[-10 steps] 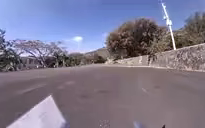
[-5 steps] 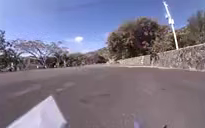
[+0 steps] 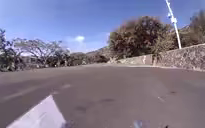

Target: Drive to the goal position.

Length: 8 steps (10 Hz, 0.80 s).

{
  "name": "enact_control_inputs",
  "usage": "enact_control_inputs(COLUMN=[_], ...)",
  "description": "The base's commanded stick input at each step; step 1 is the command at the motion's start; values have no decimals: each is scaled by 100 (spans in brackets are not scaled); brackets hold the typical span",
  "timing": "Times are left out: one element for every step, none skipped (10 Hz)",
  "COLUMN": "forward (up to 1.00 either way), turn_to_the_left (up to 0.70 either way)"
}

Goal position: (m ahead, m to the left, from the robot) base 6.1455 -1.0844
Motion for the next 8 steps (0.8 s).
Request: enact_control_inputs(forward=[50, 50, 50, 50, 50, 50, 50, 50], turn_to_the_left=[0, 0, 0, 0, 0, 0, 0, 0])
